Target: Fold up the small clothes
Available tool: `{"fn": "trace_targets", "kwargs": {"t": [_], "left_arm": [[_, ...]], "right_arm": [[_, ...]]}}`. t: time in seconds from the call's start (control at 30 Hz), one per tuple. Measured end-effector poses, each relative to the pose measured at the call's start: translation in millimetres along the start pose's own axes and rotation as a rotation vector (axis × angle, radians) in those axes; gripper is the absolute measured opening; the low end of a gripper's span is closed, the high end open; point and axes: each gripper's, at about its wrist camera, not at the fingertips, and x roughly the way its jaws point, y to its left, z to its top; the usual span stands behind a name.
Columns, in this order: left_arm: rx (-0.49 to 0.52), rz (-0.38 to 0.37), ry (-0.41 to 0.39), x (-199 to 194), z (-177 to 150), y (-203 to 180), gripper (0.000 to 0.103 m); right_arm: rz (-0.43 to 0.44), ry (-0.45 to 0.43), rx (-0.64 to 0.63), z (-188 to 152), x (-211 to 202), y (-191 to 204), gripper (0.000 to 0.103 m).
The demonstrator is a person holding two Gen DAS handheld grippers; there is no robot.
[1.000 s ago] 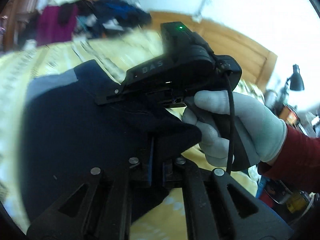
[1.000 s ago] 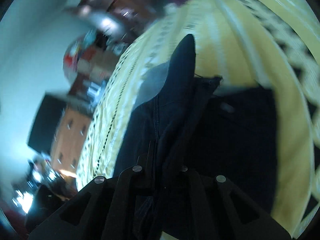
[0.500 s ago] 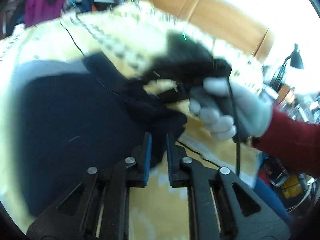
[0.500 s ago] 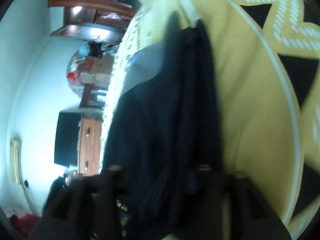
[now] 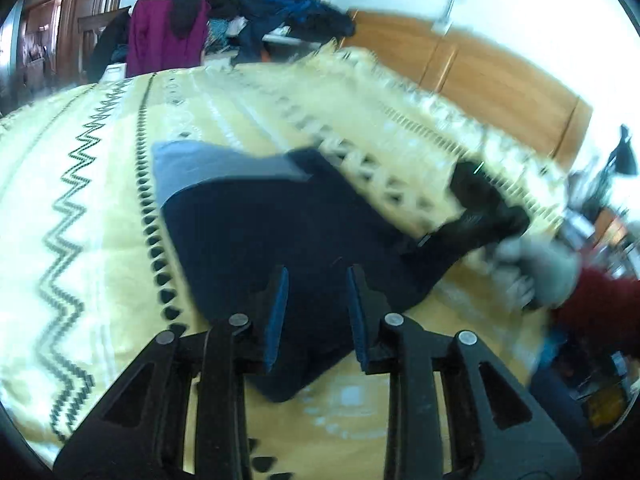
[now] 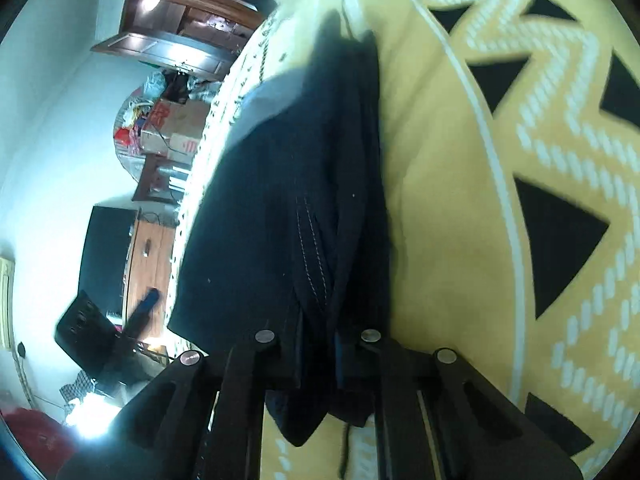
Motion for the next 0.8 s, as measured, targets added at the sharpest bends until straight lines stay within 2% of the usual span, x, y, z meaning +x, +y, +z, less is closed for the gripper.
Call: {"fn": "trace_targets", "kwargs": {"t": [0.07,0.13,0.17,0.2,0.23,0.27,0.3,0.33,0.37,0.4,0.47,0.53,0.57,0.6,0.63,0.67,0.7,0.77,0.8], "left_arm": [[0.015,0.006,-0.048,-17.9,-1.4,-1.3,0.03],[0.024,0.021,-0.006,-9.5,-8.9,6.8,0.04],[0.025,0.014,0.079,11.5,-13.9,14.7,0.05],[0.042,-0.006,0.232,43.0,-29.8,22.4,0.054],[0.129,0.018,0.343,68.1,-52.2,23.1,0.056],[0.229,0.052,0.353,73.1,-66.1,20.1,0.058],[0.242,0.048,0.344,69.1,-67.3,19.1,0.058],[0.193,0.023,0.336,60.0,-58.7,23.8,0.055],[0.15,0.005,0.296,46.1,-48.6,28.2,0.045],[0.131,0.009,0.237,28.5,-38.7,30.0,0.044],[0.092,-0.014,0.094,-5.5,-15.5,28.1,0.046],[0.114,-0.051,0.031,-9.1,-1.3,20.1,0.051],[0.13,-0.085,0.046,1.7,-0.2,18.0,0.056],[0.146,-0.112,0.099,21.8,-3.9,16.2,0.061],[0.16,-0.121,0.188,46.4,-15.3,15.4,0.06],[0.19,-0.111,0.32,77.9,-38.4,11.8,0.059],[0.233,-0.089,0.354,85.8,-52.9,2.5,0.067],[0.309,-0.086,0.315,73.1,-65.4,-17.4,0.078],[0.287,-0.099,0.304,65.4,-61.2,-18.6,0.073]], "right_arm": [[-0.017,-0.012,-0.029,0.0,-1.4,7.3,0.012],[-0.027,-0.041,-0.035,6.2,-5.4,11.6,0.011],[-0.036,-0.05,-0.029,8.9,-8.0,9.7,0.011],[-0.041,-0.049,-0.022,11.4,-8.1,7.0,0.011],[-0.044,-0.039,-0.018,11.5,-6.2,3.0,0.011],[-0.041,-0.036,-0.014,10.9,-5.7,0.4,0.011],[-0.034,-0.03,-0.012,8.3,-3.1,-1.4,0.011],[-0.029,-0.028,-0.01,5.8,-0.6,-3.9,0.011],[-0.023,-0.03,-0.006,6.7,0.7,-4.8,0.011],[-0.015,-0.035,-0.001,7.2,1.0,-5.2,0.011],[-0.016,-0.036,-0.003,7.2,2.8,-2.1,0.011],[-0.022,-0.034,-0.011,7.3,2.1,-1.3,0.012],[-0.021,-0.034,-0.01,8.4,3.9,-0.7,0.012],[-0.019,-0.037,-0.009,8.6,4.2,-1.3,0.011],[-0.017,-0.04,-0.009,8.5,4.8,-2.7,0.011],[-0.016,-0.044,-0.007,7.6,4.2,-4.7,0.011],[-0.014,-0.048,0.0,5.0,0.2,-11.7,0.011],[-0.004,-0.052,0.01,2.2,-2.2,-21.8,0.01],[-0.003,-0.052,0.004,1.7,-1.7,-21.9,0.01]]}}
